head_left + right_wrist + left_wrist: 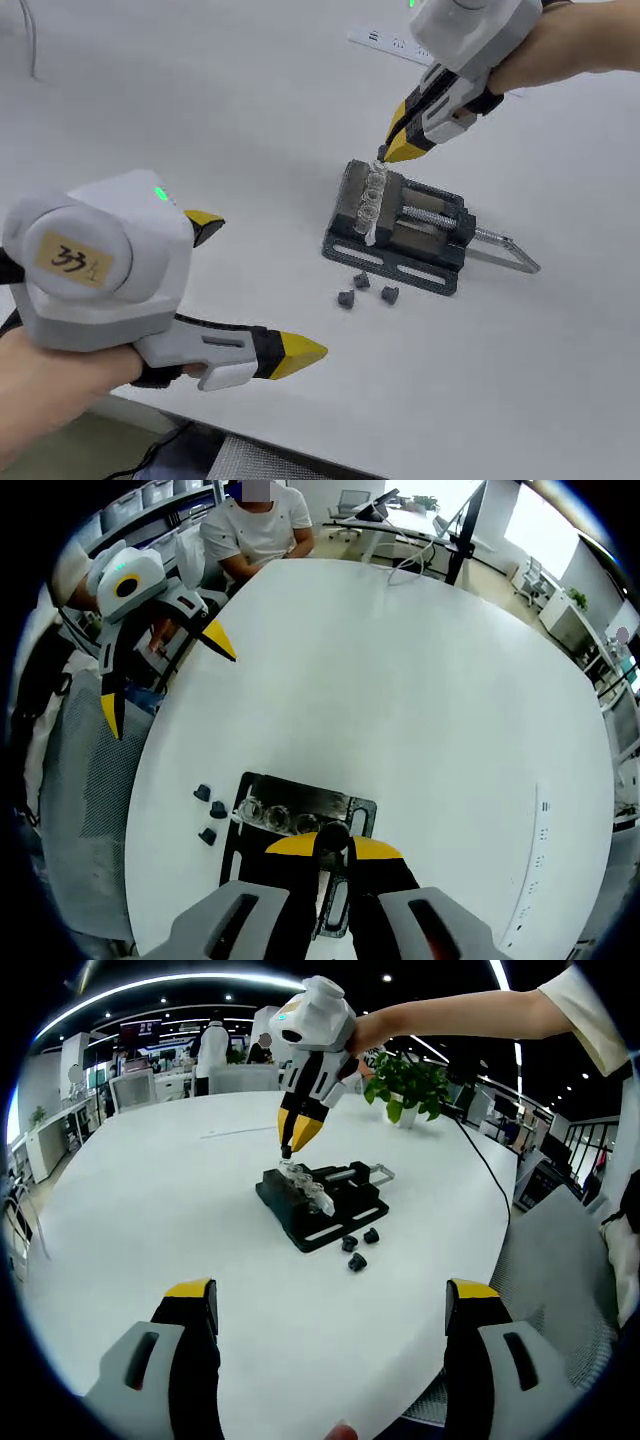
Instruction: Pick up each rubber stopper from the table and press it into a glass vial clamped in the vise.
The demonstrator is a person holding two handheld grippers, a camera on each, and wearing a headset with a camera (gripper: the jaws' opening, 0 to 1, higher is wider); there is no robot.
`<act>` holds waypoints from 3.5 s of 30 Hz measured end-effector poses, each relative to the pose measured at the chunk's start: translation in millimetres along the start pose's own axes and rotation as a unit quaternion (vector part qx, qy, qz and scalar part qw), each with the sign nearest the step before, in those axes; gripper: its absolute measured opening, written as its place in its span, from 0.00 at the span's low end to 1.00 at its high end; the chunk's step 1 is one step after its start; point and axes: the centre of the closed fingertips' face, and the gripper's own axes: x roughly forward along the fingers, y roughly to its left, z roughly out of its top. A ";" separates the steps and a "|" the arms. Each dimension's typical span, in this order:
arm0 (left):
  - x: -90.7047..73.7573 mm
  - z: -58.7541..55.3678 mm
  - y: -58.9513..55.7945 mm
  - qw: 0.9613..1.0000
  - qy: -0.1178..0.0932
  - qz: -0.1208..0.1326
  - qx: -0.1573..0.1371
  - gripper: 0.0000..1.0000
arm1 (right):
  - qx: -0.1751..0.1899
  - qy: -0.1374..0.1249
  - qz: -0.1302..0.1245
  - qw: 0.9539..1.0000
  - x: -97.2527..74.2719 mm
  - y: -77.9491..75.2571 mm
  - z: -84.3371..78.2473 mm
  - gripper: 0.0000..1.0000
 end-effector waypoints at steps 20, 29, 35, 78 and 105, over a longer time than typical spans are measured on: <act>0.6 -4.9 0.4 1.000 0.000 -0.001 -0.006 0.93 | -0.028 0.029 0.001 0.999 6.0 -5.4 -4.8 0.06; 1.1 -6.4 -1.0 1.000 0.000 -0.002 -0.009 0.93 | -0.016 0.043 0.000 0.999 8.3 -2.8 -5.4 0.05; 2.8 -5.7 -2.0 1.000 -0.002 -0.005 -0.008 0.93 | 0.023 0.054 -0.016 0.998 10.7 -8.1 -3.7 0.05; 3.6 -7.3 -4.3 1.000 -0.001 -0.005 -0.019 0.92 | 0.049 0.061 -0.028 0.997 13.0 -7.2 -2.2 0.21; 2.3 -5.8 4.7 1.000 0.000 -0.003 -0.015 0.92 | 0.040 0.039 -0.012 0.998 -5.4 -5.1 0.0 0.02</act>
